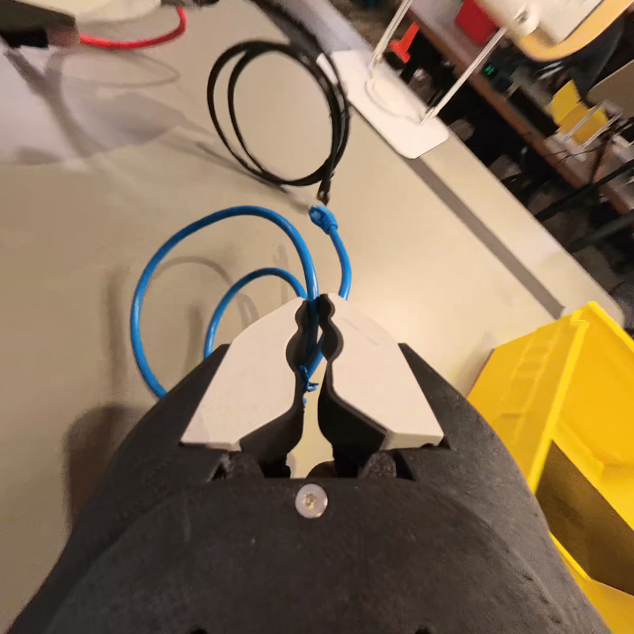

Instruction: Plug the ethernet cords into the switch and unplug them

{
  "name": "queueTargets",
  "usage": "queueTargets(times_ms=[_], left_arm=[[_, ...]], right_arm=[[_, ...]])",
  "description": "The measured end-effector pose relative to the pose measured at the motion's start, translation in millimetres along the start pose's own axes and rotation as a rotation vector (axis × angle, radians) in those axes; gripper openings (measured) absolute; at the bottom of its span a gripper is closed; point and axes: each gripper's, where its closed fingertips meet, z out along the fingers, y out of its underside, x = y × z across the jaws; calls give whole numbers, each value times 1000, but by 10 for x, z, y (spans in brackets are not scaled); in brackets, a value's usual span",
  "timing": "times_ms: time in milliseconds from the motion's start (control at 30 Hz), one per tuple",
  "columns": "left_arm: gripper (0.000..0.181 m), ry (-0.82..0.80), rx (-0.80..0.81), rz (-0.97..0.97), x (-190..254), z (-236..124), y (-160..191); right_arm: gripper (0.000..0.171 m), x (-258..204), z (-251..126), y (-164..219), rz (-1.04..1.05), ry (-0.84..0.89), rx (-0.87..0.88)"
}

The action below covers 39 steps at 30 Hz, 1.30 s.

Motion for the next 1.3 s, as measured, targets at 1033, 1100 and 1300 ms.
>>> queueTargets(times_ms=[1033, 1100, 1300], left_arm=[[26, 24, 29, -34, 37, 0, -62], [26, 24, 40, -44, 27, -10, -80], [26, 79, 146, -116, 47, -75, -240]], right_arm=[[34, 2021, -1450, 1238, 417, 782, 47], [34, 1905, -1469, 966, 320, 773, 82], [34, 1074, -1061, -84, -18, 539, 269]])
